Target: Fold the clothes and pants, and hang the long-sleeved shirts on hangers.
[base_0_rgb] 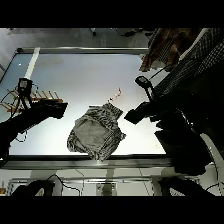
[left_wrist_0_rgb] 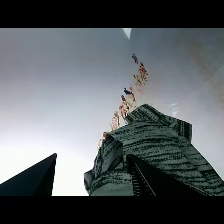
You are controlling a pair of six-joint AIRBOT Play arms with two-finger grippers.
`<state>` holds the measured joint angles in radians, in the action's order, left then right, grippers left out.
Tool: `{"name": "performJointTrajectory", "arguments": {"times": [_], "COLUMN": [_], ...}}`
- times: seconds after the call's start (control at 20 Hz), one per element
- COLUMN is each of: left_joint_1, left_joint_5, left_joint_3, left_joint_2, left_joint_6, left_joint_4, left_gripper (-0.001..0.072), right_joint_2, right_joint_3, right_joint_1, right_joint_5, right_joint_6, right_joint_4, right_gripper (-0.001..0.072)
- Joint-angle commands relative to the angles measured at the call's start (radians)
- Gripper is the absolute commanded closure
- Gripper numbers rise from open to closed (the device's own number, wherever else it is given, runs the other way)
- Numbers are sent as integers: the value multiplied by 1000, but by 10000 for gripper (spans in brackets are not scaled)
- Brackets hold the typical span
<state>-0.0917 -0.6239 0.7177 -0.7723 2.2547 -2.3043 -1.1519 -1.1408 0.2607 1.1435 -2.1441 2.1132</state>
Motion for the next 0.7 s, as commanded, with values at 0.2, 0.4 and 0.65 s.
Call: {"name": "performJointTrajectory", "arguments": {"times": [0.2, 0.4, 0.65], "left_joint_1": [0, 0, 0], "left_joint_5": [0, -4, -125], "left_joint_3": [0, -2, -6], "left_joint_2": [0, -1, -2], "left_joint_6": [0, 0, 0], "left_joint_4": [0, 0, 0], "left_gripper": [158, 157, 157], "right_joint_2": [1, 1, 1], "right_joint_3": [0, 0, 0], "right_joint_1": [1, 1, 1], "right_joint_5": [0, 0, 0], "right_joint_6": [0, 0, 0], "right_joint_4": [0, 0, 0], "right_gripper": [23, 23, 23]}}
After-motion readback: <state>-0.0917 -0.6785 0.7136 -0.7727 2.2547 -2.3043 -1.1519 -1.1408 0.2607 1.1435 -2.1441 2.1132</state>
